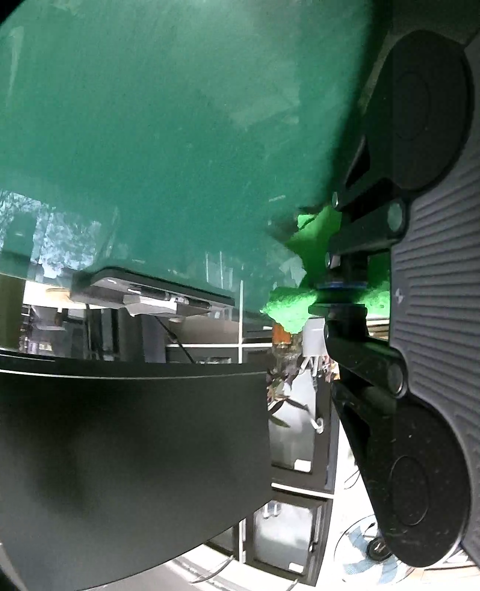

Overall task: Clean bowl
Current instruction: 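Wipe the cloth across the bowl with the right tool while the left tool holds the bowl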

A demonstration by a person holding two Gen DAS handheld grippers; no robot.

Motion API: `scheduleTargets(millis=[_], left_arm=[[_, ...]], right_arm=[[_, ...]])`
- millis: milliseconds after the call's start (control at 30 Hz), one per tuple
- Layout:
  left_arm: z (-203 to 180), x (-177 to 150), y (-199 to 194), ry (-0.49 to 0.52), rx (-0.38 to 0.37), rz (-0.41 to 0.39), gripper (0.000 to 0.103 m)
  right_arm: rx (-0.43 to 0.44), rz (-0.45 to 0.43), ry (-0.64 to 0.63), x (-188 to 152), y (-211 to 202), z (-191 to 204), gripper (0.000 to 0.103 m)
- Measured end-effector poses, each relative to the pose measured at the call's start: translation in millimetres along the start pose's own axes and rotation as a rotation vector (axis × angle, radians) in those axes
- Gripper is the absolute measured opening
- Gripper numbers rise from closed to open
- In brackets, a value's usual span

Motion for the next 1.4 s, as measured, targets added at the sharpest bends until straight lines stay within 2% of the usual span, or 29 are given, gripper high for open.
scheduleTargets(millis=[300,633,1033,1167,1400], left_arm=[[-2,-1,0,0.017,0.005,0.001,0.028],[-1,0,0,0.020,0.002,0.003,0.028],[-2,-1,0,0.026,-0.010,0.007,0.030],[-3,-1,0,0.026,-0.011,0.008,0.030],[-3,-1,0,0.026,-0.010,0.008,0.031]], right_arm=[[-0.018,-0.015,0.019,-17,-31,-5,0.009],[-0.013,0.026,-0.019,4,7,2,0.009],[0.002,0.009,0.058,-13,-25,-15,0.009],[-0.017,0.027,0.057,-8,-13,-16,0.009],[-0.031,0.086,-0.019,5,21,-2,0.009]])
Point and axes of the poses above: each gripper's, at about its wrist camera, not at the fingertips, and y roughly the way its jaws point, z to its left, x to its top, the point moved 1 cm from there along y, roughly the way its jaws point, and after that the axes turned 11 degrees about -y, right-handed, at the moved point
